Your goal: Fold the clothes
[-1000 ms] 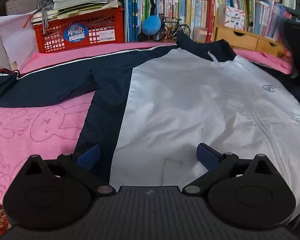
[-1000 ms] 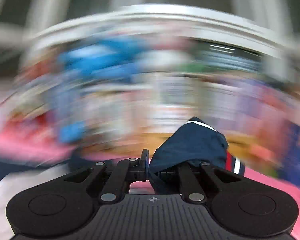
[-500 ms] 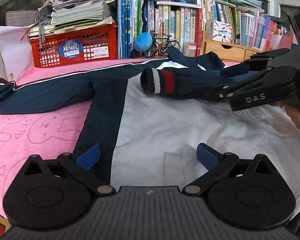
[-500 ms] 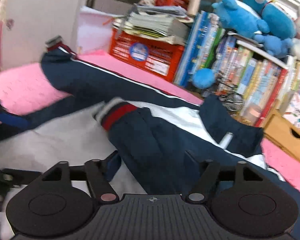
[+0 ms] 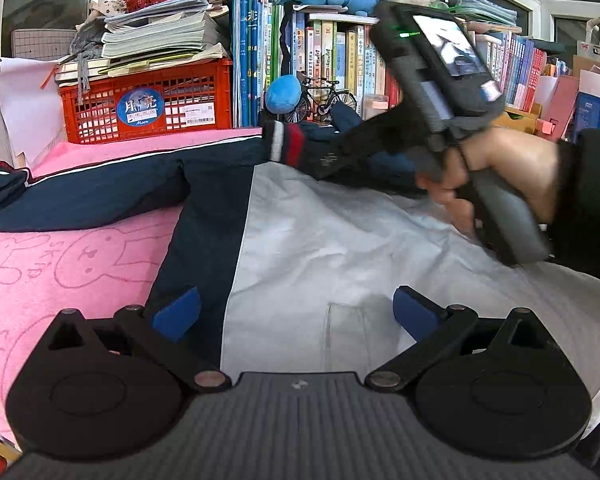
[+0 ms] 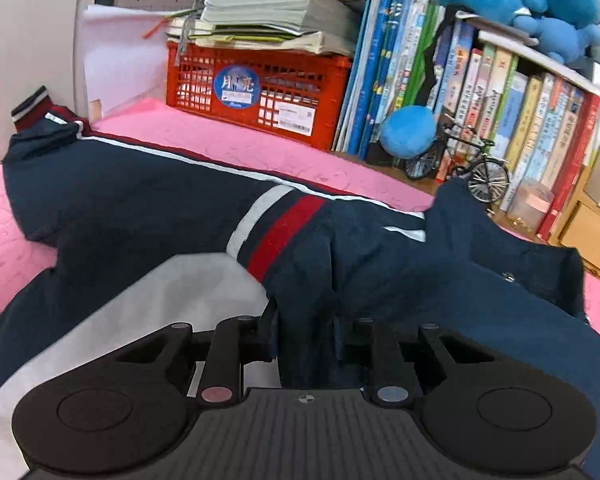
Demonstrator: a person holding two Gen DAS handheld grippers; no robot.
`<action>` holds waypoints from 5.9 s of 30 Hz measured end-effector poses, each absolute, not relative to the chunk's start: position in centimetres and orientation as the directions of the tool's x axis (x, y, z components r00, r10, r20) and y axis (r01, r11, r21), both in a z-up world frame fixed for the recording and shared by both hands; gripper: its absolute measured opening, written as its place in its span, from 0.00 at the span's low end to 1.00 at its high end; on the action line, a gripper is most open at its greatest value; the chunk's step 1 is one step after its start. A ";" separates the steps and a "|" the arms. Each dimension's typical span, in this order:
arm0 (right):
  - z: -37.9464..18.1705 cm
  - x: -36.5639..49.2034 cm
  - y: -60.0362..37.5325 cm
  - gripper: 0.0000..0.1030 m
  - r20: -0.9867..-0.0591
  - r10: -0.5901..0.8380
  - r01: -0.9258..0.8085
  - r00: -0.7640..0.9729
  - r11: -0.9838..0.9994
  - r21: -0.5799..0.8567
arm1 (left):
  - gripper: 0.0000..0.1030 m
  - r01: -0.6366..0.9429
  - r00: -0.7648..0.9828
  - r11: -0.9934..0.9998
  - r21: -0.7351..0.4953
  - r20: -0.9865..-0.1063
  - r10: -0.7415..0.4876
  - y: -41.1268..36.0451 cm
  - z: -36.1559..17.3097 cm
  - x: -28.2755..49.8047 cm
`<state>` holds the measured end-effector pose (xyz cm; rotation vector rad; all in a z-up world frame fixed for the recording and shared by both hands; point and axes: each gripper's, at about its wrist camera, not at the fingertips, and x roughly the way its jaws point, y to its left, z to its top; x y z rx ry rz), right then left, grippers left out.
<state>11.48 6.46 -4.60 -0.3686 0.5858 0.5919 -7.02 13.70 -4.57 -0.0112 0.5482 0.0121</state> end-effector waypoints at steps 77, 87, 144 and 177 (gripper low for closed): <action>-5.0 4.3 -5.3 1.00 -0.608 0.343 -0.502 0.716 0.858 -0.106 | 1.00 -0.773 0.557 0.631 -0.064 -0.545 0.627 39.6 -1.2 1.5; -5.0 4.6 -6.0 1.00 -0.625 0.356 -0.475 0.695 0.880 -0.027 | 0.37 -0.769 0.582 0.634 -0.076 -0.492 0.647 44.9 -2.1 6.7; 0.2 11.7 -1.5 0.12 -0.532 0.536 -0.368 0.655 0.842 0.396 | 1.00 -0.216 0.811 0.975 -0.046 -0.564 0.154 21.1 -4.3 -3.2; -2.8 14.6 -17.6 0.15 -0.548 0.039 -0.040 0.836 0.999 0.011 | 1.00 -0.169 0.808 0.965 0.199 -0.533 0.252 17.0 -1.6 2.3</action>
